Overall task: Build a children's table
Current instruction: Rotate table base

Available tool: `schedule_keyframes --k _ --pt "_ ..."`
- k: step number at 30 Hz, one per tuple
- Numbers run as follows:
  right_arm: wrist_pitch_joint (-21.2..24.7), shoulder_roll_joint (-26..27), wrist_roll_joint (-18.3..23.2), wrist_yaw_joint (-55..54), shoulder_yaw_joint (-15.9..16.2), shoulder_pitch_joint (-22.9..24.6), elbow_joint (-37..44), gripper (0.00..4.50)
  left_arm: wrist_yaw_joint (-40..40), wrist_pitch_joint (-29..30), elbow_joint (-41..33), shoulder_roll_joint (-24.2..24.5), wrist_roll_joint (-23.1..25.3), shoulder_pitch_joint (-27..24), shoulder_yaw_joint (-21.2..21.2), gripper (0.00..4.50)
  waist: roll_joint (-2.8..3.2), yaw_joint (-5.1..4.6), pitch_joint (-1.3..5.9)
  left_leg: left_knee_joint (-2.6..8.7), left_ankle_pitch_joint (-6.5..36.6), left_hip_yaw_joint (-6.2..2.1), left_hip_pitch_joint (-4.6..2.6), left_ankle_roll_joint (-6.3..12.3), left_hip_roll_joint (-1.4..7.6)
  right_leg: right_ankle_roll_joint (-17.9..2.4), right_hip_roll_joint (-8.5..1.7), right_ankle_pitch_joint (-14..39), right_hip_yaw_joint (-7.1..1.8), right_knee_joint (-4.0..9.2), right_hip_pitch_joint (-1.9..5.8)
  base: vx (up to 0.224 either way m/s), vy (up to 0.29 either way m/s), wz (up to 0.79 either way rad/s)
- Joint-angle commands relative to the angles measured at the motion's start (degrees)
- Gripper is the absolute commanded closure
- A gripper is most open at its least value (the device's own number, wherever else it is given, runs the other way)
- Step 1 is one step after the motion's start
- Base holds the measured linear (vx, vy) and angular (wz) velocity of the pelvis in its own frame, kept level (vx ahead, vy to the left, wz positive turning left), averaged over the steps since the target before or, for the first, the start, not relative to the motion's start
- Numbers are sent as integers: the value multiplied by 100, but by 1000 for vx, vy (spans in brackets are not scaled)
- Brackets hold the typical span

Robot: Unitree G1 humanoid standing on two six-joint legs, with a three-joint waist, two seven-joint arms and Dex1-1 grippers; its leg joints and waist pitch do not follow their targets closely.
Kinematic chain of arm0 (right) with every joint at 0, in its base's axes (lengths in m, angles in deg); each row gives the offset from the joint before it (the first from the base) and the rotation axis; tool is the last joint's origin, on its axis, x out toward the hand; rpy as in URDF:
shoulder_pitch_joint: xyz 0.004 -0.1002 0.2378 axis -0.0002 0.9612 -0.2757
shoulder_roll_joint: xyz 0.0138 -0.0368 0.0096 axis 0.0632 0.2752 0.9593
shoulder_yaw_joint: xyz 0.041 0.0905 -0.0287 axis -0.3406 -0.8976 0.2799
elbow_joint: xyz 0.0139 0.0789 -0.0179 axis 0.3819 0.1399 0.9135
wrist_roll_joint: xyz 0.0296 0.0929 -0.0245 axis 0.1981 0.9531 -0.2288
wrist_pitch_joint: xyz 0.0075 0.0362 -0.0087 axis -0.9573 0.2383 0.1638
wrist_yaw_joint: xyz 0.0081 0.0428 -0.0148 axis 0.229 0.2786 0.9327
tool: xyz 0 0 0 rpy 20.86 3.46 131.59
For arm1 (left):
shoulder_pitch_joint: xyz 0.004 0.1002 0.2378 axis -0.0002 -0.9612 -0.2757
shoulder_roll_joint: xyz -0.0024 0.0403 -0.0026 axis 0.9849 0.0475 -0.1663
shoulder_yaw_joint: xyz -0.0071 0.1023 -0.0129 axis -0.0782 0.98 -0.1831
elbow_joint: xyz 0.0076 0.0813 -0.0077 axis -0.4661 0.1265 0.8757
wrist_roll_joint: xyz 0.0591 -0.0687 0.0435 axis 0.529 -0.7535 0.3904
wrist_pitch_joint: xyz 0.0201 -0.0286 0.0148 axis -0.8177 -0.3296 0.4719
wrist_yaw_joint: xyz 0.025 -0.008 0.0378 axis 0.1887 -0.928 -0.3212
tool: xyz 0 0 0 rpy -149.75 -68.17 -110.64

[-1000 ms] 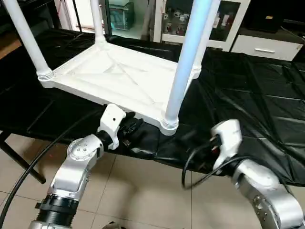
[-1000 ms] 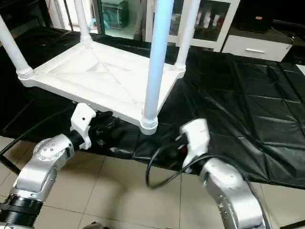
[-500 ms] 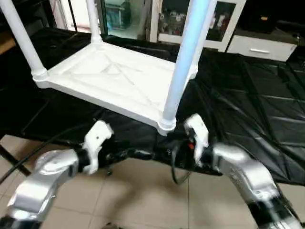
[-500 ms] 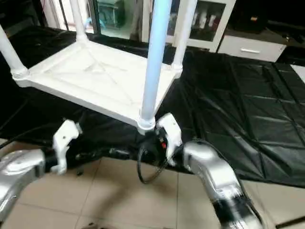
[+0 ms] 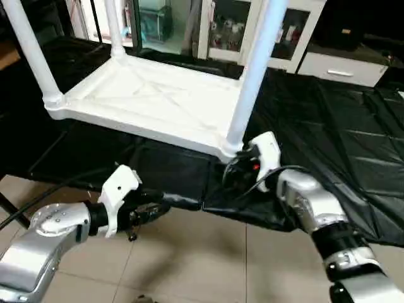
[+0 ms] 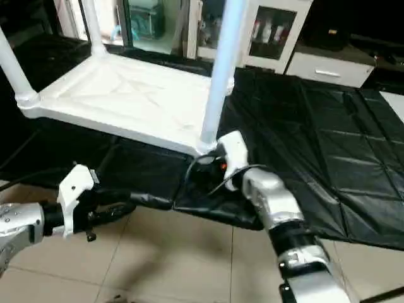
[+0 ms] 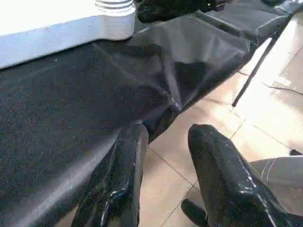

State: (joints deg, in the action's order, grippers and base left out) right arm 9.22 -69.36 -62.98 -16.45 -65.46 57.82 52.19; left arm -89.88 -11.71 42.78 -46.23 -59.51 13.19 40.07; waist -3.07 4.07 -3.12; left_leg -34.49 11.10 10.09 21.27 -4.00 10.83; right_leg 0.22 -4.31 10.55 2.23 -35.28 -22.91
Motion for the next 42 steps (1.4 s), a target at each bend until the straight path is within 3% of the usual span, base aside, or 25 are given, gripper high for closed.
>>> schedule_keyframes --k 1,6,13,16,18,19,21,22,23,24,25,26,27,29,30,31,32,34,35,37,38,39,40,41,42 --pt "379 -142 425 392 -140 529 1306 0 419 -157 -143 -353 -24 130 -15 267 105 22 339 459 980 -17 -126 -129 215 -1031 -260 539 -229 333 230 0 0 0" --pt "1075 -420 965 424 5 1815 3562 0 1767 -456 218 -1314 230 373 -341 267 28 87 349 471 901 -45 -55 91 212 -963 -286 387 -213 355 286 0 0 0" --pt "701 236 -524 -2028 -806 2822 4369 0 2871 -972 604 -2046 1031 701 22 267 104 24 283 535 1991 -80 -134 -354 199 -381 -280 2320 -222 568 126 0 0 0" --pt "742 432 -541 -2480 -966 2727 4334 0 3140 -1065 801 -2302 1059 774 0 267 124 -69 212 541 3502 -154 -405 -315 159 -35 -189 3826 -31 756 75 0 0 0" --pt "737 389 -515 -2631 -856 2646 4344 0 3265 -1199 921 -2363 1122 808 57 267 211 -284 59 481 4452 -202 -738 -175 149 61 -10 4394 402 1030 50 0 0 0" --pt "754 397 -479 -2663 -822 2575 4283 0 3321 -1212 943 -2375 1170 802 76 267 319 -357 93 462 4618 -192 -964 -228 248 5 73 4086 405 980 19 26 25 -30" --pt "740 446 -519 -2636 -761 2458 4177 0 3422 -1260 972 -2398 1277 782 73 267 411 -362 30 1142 5479 -257 -680 -280 781 -267 -92 2125 423 -119 493 35 32 -60" --pt "775 461 -606 -2495 -663 2385 4097 0 3491 -1286 953 -2400 1334 728 14 267 350 -386 37 1162 5466 -279 -731 -227 818 -275 -159 1761 350 -221 466 -8 -28 -59" --pt "785 455 -647 -2451 -628 2370 4077 0 3508 -1294 942 -2394 1353 708 -3 267 293 -324 -64 1234 5464 -174 -344 12 555 -47 -159 2327 281 -143 691 46 -99 -23" --pt "735 457 -662 -2329 -575 2377 4069 0 3542 -1308 913 -2361 1428 664 -4 267 116 -330 6 411 4403 36 -718 37 77 226 -309 4909 135 785 281 46 -99 -23" --pt "771 467 -639 -2258 -541 2385 4079 0 3544 -1316 893 -2342 1448 628 -14 267 92 -360 -2 -99 3528 104 -876 52 -117 330 -542 6094 124 1163 70 145 -92 -12" --pt "780 472 -615 -2206 -519 2391 4085 0 3557 -1306 864 -2338 1454 592 -29 267 -92 -218 160 -336 1758 -51 -145 374 -158 303 -905 6481 -324 1055 806 159 -60 -13" --pt "793 476 -590 -2170 -493 2397 4094 0 3573 -1302 840 -2340 1459 557 -47 267 -26 -89 236 -331 1138 -200 35 485 -91 -117 -977 5704 -517 926 958 159 -60 -13" --pt "800 428 -498 -2007 -424 2402 4067 0 3628 -1281 732 -2307 1501 443 -82 267 2 -74 232 -129 869 -245 -16 587 -64 -573 -776 4836 -408 843 916 129 -41 3" --pt "757 357 -439 -1963 -374 2398 4019 0 3711 -1275 640 -2264 1550 340 -88 267 149 -116 185 287 622 -300 12 685 58 -901 -406 3533 -33 687 892 130 -27 -1" --pt "756 352 -432 -1958 -372 2395 4012 0 3716 -1280 632 -2260 1554 331 -88 267 304 -215 272 448 825 -448 -503 805 200 -1025 -124 2394 159 426 560 193 2 0" --pt "746 330 -416 -1937 -364 2383 3979 0 3733 -1293 596 -2251 1565 293 -93 267 297 -344 368 511 630 -694 -877 1103 366 -1080 -32 1626 245 162 353 226 2 14" --pt "719 313 -453 -1855 -365 2356 3915 0 3749 -1289 539 -2264 1602 241 -114 267 242 -468 368 531 256 -1139 -1397 2151 762 -555 -103 1009 222 -388 -244 212 -1 12" --pt "716 310 -468 -1836 -365 2351 3901 0 3761 -1290 531 -2263 1626 235 -116 267 151 -476 353 451 -367 -1083 -1400 2719 744 -220 -246 749 101 -455 -447 190 -23 6" --pt "714 326 -484 -1788 -369 2344 3878 0 3766 -1294 537 -2251 1637 241 -109 267 -126 -381 335 228 -78 -435 -866 2366 -80 -483 -381 65 -180 142 57 208 -40 9" --pt "713 330 -489 -1778 -369 2344 3872 0 3764 -1297 540 -2249 1641 245 -108 267 -367 -118 466 -492 787 -245 -48 1917 -674 -1246 -791 301 -971 464 1116 215 -48 15" --pt "711 331 -491 -1768 -364 2348 3874 0 3760 -1290 537 -2247 1641 249 -107 267 -245 48 423 -864 696 -441 280 1211 -452 -1997 -1120 -199 -1132 470 1322 215 -48 15" --pt "710 333 -490 -1761 -359 2351 3875 0 3753 -1285 535 -2244 1641 254 -106 267 -271 36 429 -939 509 -470 463 908 -443 -2140 -959 -768 -1020 361 1405 192 -13 4" --pt "707 328 -469 -1759 -350 2358 3867 0 3759 -1278 528 -2228 1644 259 -95 267 -138 99 328 -822 220 -567 424 462 -257 -2401 -985 -1363 -829 445 1227 171 18 -5" --pt "704 324 -459 -1761 -345 2359 3863 0 3761 -1277 525 -2224 1646 259 -93 267 -43 68 287 -478 -232 -557 413 386 -137 -2378 -707 -803 -456 505 1133 171 18 -5"
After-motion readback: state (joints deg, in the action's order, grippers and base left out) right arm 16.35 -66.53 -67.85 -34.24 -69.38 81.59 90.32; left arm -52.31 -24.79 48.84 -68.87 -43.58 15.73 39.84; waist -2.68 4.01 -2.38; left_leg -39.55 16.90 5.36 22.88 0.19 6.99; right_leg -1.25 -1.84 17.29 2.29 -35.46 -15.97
